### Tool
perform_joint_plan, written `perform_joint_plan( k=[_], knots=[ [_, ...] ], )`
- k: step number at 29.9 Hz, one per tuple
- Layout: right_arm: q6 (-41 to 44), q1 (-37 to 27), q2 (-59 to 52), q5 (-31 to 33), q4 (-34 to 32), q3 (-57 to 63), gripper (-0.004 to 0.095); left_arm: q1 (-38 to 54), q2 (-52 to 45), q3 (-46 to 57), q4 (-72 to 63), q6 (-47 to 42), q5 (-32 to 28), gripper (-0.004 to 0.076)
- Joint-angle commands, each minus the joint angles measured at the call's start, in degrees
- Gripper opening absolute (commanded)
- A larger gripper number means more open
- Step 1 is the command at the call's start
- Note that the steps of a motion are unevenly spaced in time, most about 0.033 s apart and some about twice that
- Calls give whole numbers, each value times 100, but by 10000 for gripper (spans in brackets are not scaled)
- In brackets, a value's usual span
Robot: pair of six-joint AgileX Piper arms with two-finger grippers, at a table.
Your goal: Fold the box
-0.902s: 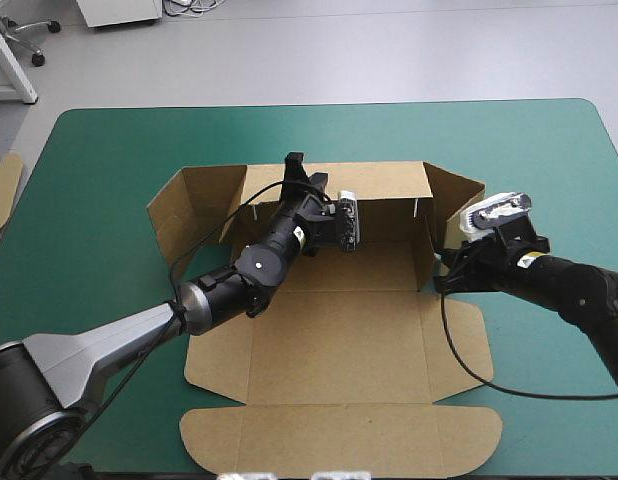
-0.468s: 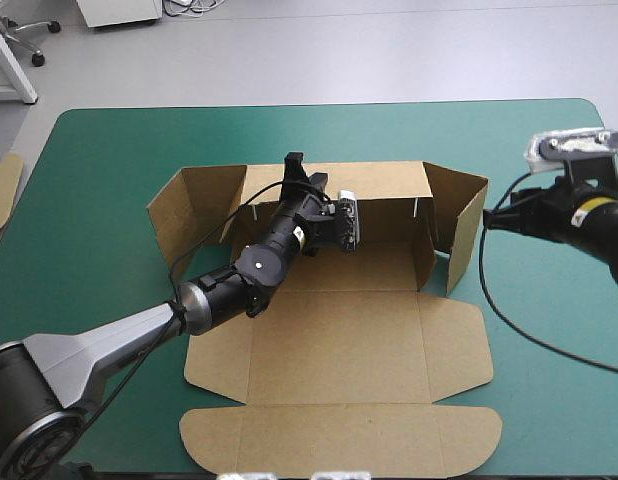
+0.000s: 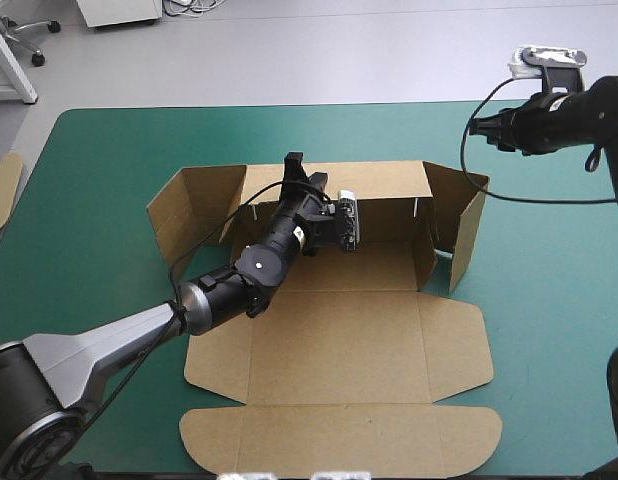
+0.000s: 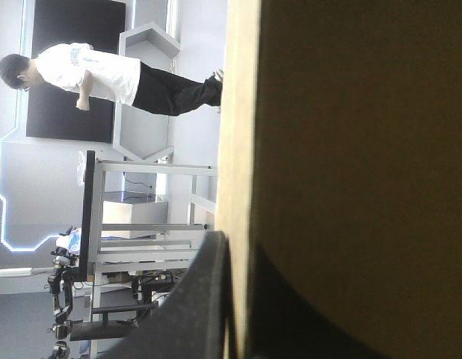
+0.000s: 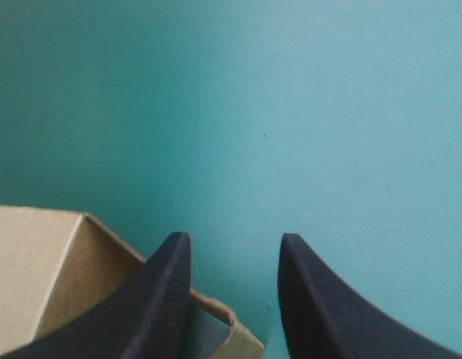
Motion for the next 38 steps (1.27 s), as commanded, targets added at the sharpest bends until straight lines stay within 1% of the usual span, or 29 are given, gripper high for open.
perform_joint_plan(
  k=[1,5,8,12,17,21,23,27,34,36,38],
  knots=[
    [-256,-360,312,8,704,-615,357,-25,-187,-33,-92,-191,154,-14],
    [-256,-399,846,170,729,-914,354,-25,-187,-33,-92,-191,154,-14],
    [-256,-399,1152,190,927,-950,354,-25,-187,-33,-92,-191,154,-14],
    [-271,-399,1462,505,981,-950,354,-25,-187,-33,-92,-191,154,-15],
    [-495,-336,1417,643,1063,-742,345,-25,-187,-33,-92,-191,154,-14],
    [-827,-336,1188,666,1304,-106,345,-25,-187,-33,-92,-191,154,-14],
    [-934,-336,981,451,1342,305,345,-25,-187,-33,-92,-191,154,-14],
    [-1388,-336,314,-402,1699,1246,345,-25,-187,-33,-110,-191,154,-14],
    [-2681,-336,-474,-1454,2962,2695,345,-25,-49,-4,-142,-299,164,-14],
    [-2954,-336,-572,-1628,3226,2981,345,-25,-24,3,-152,-313,186,-14],
    [-3178,-336,-664,-1743,3356,3202,345,-25,-24,10,-139,-313,210,-14]
  ],
)
